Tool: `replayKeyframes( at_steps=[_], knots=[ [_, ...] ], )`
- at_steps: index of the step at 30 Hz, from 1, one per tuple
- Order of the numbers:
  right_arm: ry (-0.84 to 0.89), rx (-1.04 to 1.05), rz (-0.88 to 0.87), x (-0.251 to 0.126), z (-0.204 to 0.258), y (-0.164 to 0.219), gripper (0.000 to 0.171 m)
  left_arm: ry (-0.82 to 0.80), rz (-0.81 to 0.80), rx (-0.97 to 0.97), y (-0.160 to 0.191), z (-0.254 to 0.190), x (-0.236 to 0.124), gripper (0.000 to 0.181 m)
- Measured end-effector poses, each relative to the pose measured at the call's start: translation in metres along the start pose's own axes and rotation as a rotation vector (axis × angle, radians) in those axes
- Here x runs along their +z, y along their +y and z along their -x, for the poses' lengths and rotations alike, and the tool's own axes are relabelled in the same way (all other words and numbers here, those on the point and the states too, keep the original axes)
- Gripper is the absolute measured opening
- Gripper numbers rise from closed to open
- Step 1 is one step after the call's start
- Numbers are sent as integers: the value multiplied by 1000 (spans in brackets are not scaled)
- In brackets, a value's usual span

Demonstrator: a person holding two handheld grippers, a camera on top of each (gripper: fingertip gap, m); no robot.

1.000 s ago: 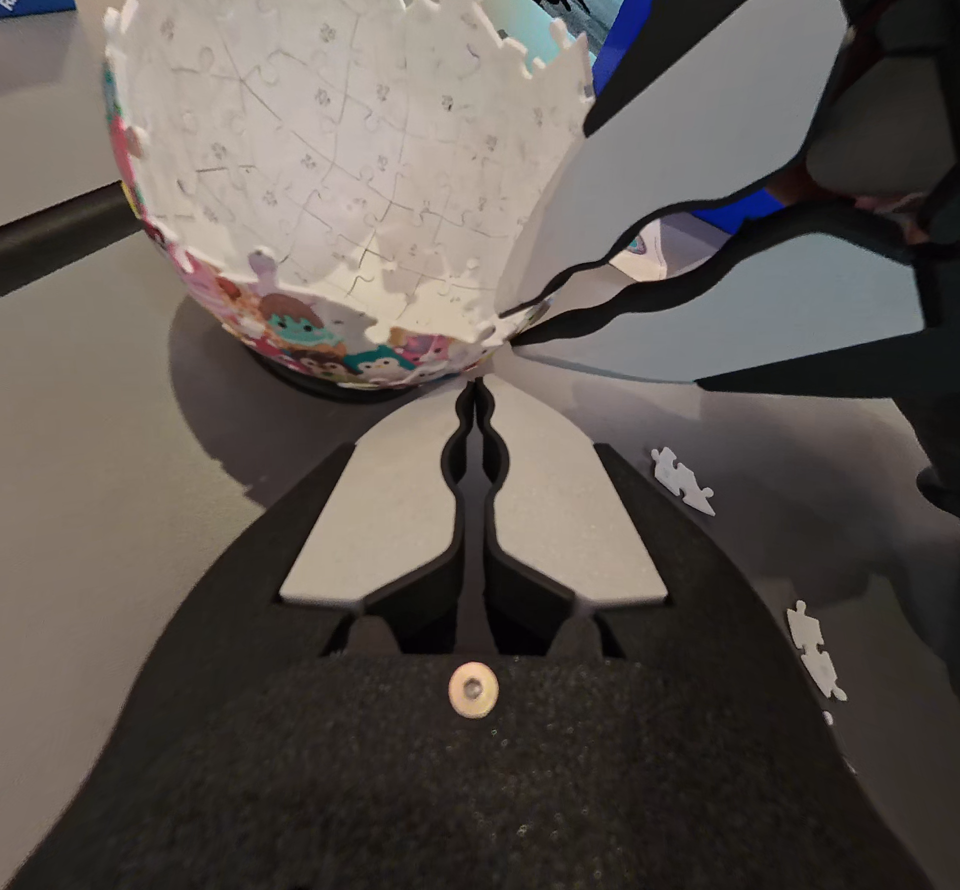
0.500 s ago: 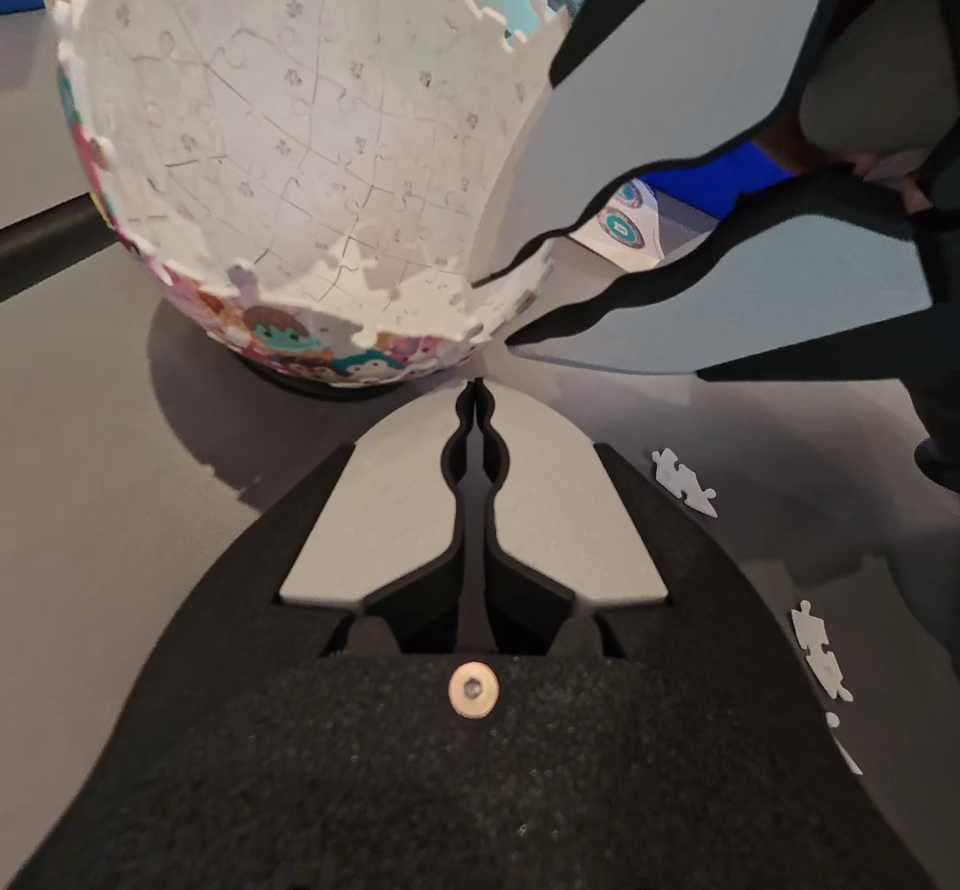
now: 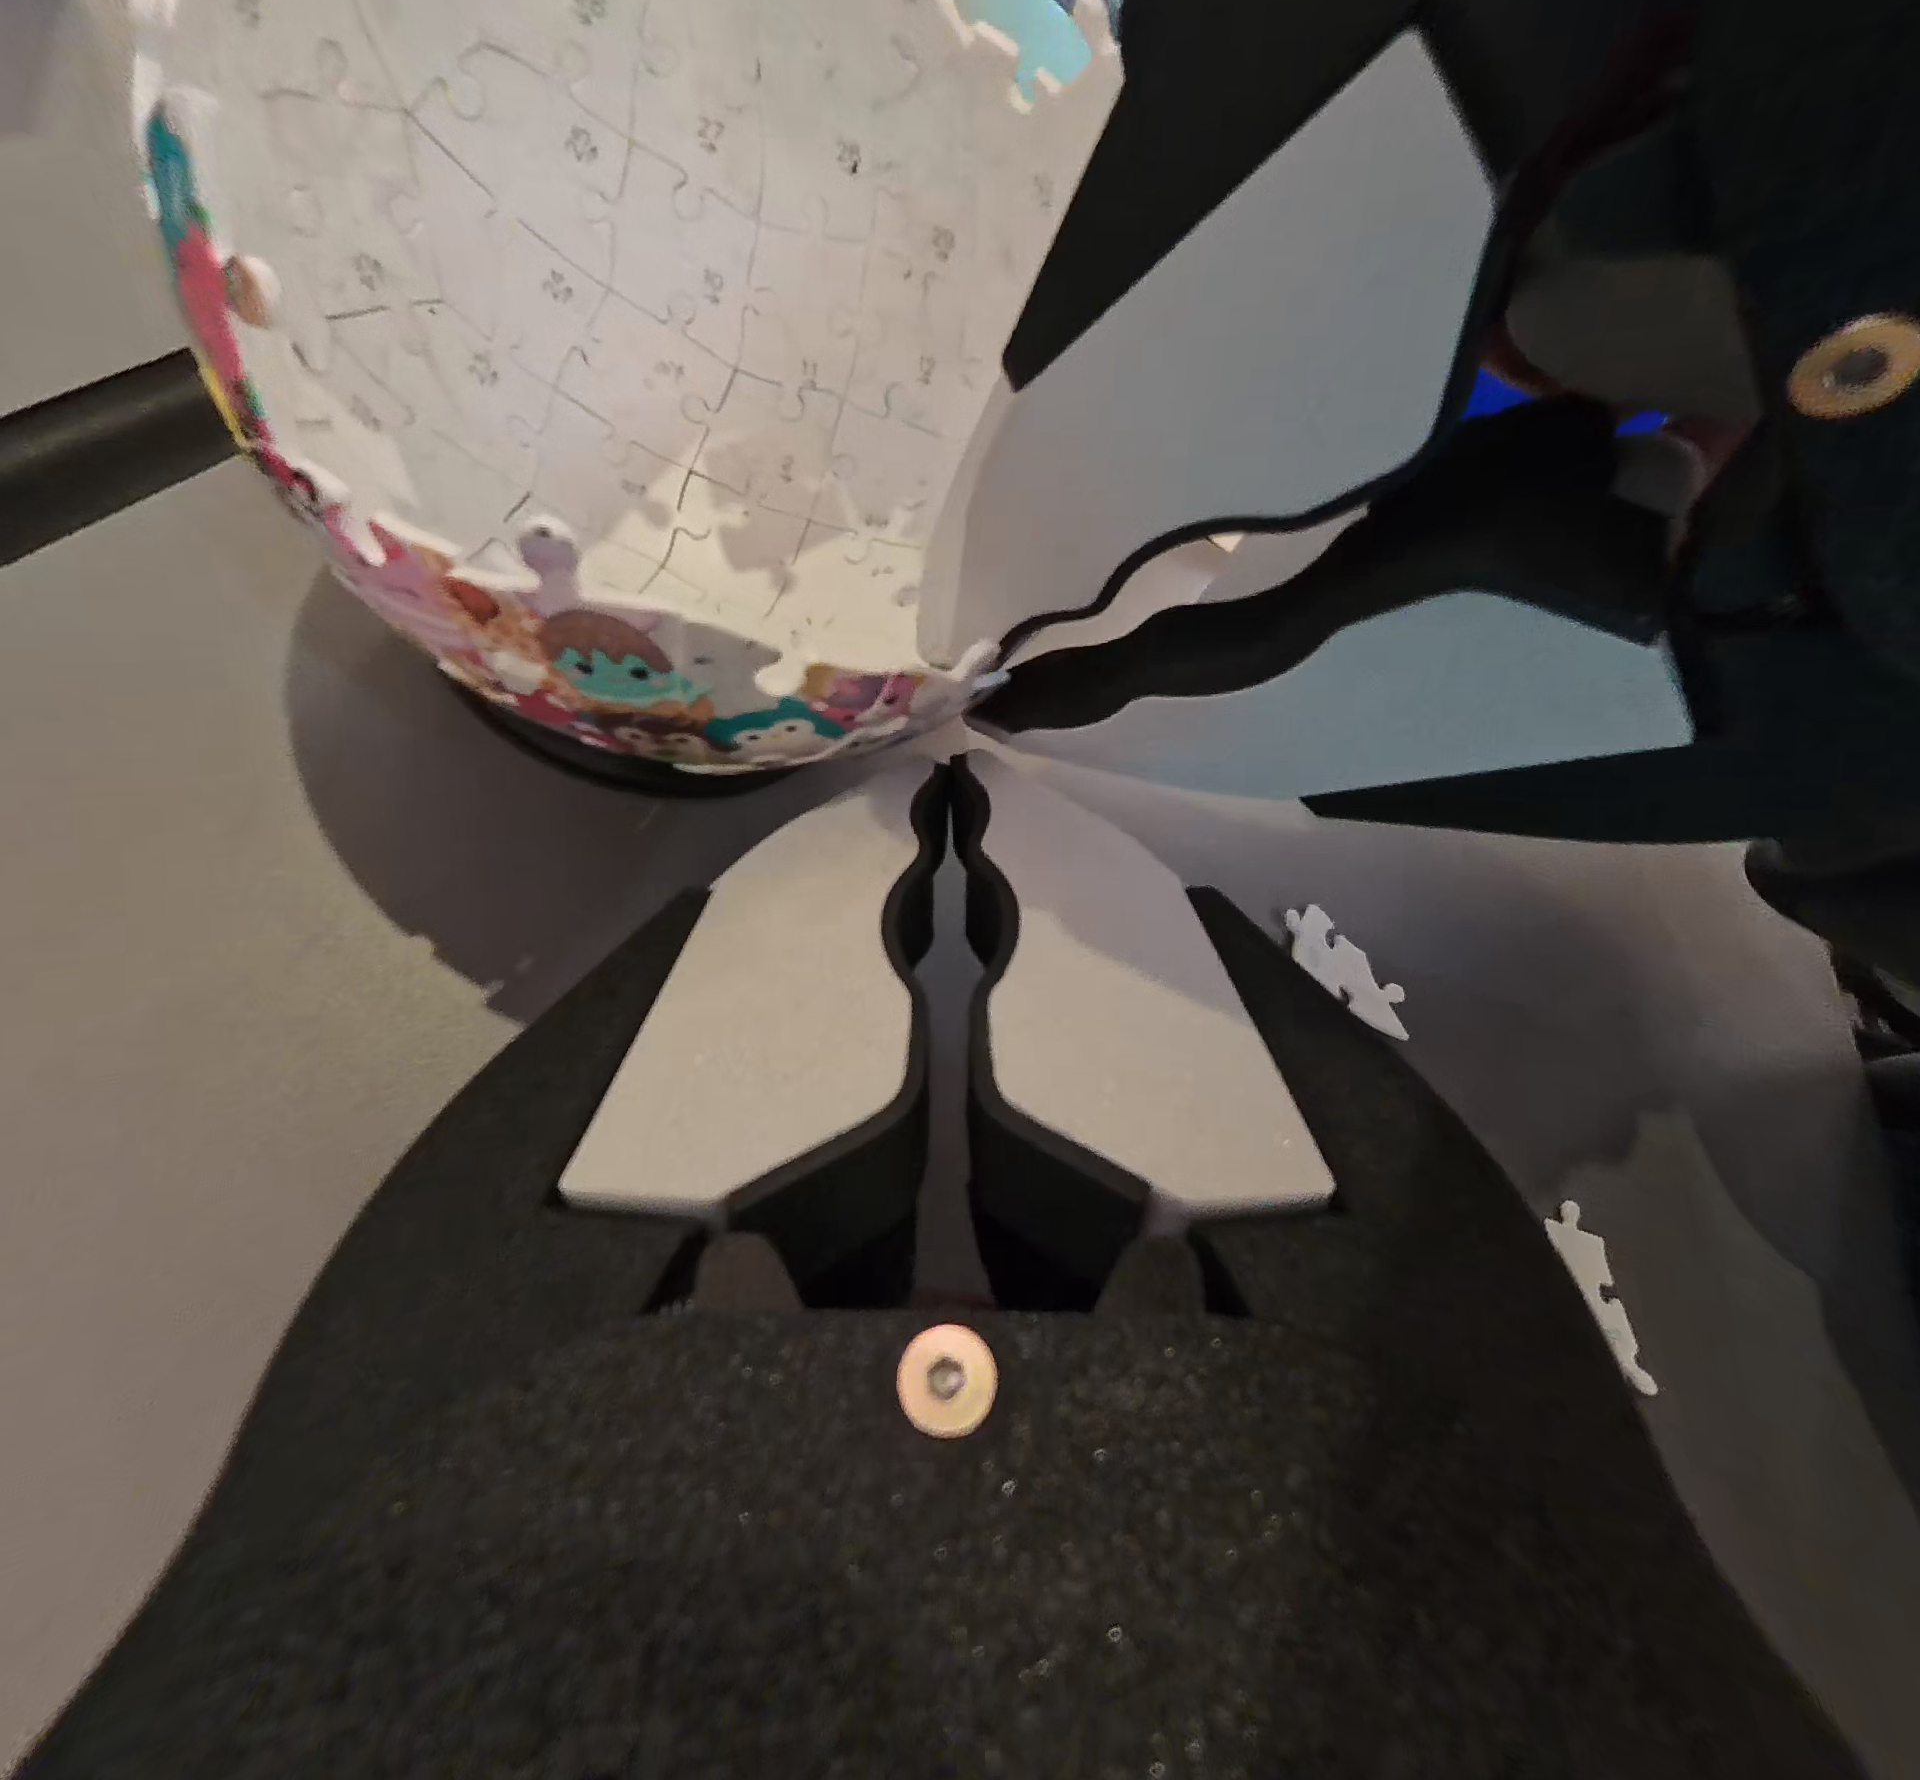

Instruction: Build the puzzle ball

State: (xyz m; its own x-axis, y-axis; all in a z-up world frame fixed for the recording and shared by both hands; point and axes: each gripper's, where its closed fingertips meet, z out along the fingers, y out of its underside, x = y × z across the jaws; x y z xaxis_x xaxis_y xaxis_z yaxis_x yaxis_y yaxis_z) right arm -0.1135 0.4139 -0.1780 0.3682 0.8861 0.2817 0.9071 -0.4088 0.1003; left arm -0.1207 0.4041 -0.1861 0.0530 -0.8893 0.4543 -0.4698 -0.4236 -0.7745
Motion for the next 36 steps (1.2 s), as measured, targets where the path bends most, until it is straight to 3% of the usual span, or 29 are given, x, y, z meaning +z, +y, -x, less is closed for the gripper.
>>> replayKeyframes(
  at_steps=[14,19,24,29,31,33,36],
  knots=[
    [-15,-23,-14,-1,1,7,5,26,-21,1,-4,-3,1,0],
    [113,52,-104,-28,-7,13,32,85,-50,-19,-3,-12,-8,0],
    [275,321,-488,-68,10,25,34,148,-115,69,2,-34,-34,2],
    [297,593,-916,-43,55,36,34,93,-258,295,-16,-54,-55,30],
    [371,663,-1038,-40,56,44,33,68,-246,336,-23,-57,-53,50],
    [376,711,-1132,-38,57,48,33,64,-198,388,-29,-59,-49,58],
    [331,742,-1179,-42,57,58,34,-19,-42,533,-35,-49,-42,54]
  ],
)
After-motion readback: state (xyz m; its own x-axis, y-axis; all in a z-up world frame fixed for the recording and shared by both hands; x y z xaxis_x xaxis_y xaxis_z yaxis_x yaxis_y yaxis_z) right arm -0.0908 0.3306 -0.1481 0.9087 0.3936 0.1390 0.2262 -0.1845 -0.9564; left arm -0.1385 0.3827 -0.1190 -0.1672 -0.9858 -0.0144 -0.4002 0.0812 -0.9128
